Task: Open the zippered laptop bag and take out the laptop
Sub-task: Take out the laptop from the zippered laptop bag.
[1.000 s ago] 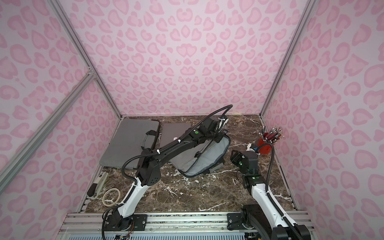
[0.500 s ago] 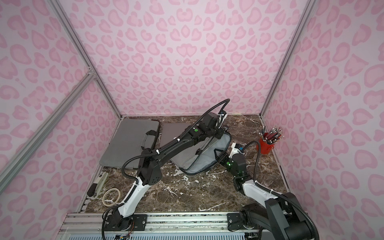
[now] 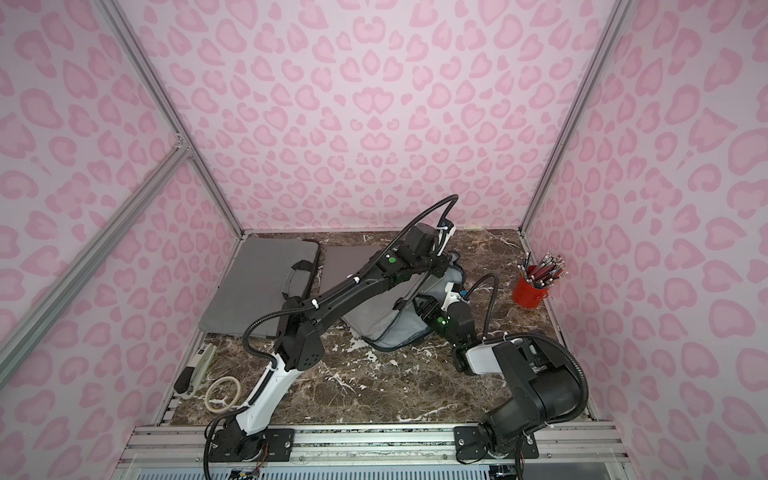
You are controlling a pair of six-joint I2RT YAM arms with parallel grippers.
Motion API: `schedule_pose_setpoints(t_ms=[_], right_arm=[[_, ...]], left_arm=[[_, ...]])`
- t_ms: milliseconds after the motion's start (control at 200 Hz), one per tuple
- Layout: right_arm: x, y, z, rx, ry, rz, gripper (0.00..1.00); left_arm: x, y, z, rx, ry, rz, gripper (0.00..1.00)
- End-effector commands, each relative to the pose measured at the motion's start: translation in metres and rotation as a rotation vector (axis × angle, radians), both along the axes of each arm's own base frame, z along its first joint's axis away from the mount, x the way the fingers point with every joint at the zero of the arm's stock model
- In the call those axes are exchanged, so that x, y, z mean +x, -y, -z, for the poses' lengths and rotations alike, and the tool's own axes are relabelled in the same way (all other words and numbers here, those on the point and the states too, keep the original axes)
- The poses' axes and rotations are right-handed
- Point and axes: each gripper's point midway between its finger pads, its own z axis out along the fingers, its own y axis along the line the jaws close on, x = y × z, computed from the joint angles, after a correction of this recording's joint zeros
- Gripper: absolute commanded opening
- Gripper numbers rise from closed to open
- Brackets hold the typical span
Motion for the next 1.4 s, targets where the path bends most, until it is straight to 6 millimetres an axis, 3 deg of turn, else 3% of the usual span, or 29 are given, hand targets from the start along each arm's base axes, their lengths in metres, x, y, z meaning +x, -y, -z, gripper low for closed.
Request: schedule_pose_setpoints(t_ms=[0,435,670,950,1395], right_arm=[[0.006,-0.008,-0.009,0.045,0.038,-0.003,0.61],[0.016,-0.037,-0.001,0.144,0.076,-0.033,0.55],[0.023,-0.046,0.005,0.136,0.085,-0.046,0.44],[0.018,-0.038,0.010,0.099,0.071,-0.036,0.00],[-0.012,-0.001,-0.002,-0.037,0.038,-0.019,0.00]], left_arm=[[0.002,0.011,-0.050,-0.140,0.080,0.018,0.01],[-0.006,0.016,-0.056,-0.162,0.077,0.031,0.01],[-0.012,0.017,-0.056,-0.164,0.054,0.051,0.01],[-0.009,0.012,-0.055,-0.133,0.082,0.027,0.01],[0.020,-0.011,-0.035,-0.079,0.094,-0.068,0.01]])
